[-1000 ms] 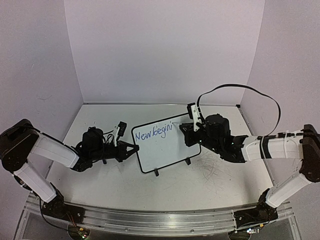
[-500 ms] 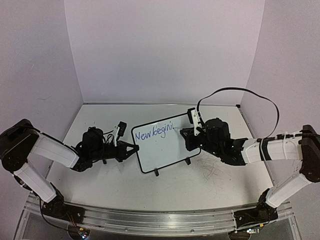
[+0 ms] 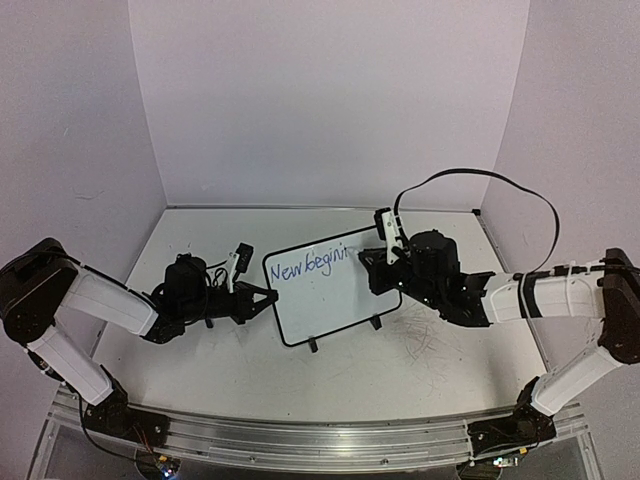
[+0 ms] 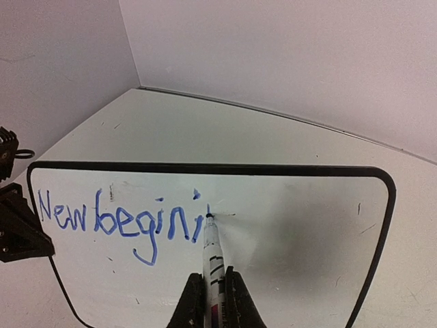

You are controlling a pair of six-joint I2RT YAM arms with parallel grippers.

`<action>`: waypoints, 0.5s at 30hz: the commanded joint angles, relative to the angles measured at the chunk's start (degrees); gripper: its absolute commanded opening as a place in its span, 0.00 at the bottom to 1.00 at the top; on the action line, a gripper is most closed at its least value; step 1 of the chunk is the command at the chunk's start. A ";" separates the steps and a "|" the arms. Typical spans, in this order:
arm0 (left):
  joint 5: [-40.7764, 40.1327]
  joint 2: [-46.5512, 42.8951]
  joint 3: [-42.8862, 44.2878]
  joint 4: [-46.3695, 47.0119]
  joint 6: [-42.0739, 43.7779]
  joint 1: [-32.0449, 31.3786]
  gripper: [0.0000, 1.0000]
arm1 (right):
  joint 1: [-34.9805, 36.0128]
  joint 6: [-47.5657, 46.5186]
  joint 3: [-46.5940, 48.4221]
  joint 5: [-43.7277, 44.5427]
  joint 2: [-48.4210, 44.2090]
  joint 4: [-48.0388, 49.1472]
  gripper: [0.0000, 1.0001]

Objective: Write a sentence on the whiteboard

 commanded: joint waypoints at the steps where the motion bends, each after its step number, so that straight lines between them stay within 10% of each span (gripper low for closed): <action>1: -2.24 -0.48 -1.42 -5.31 2.31 0.22 0.00 | -0.53 -0.08 2.65 2.23 1.19 1.59 0.00; 15: -2.34 -0.57 -1.58 -5.31 2.33 0.24 0.00 | -0.61 0.90 0.64 3.22 -0.10 -1.41 0.00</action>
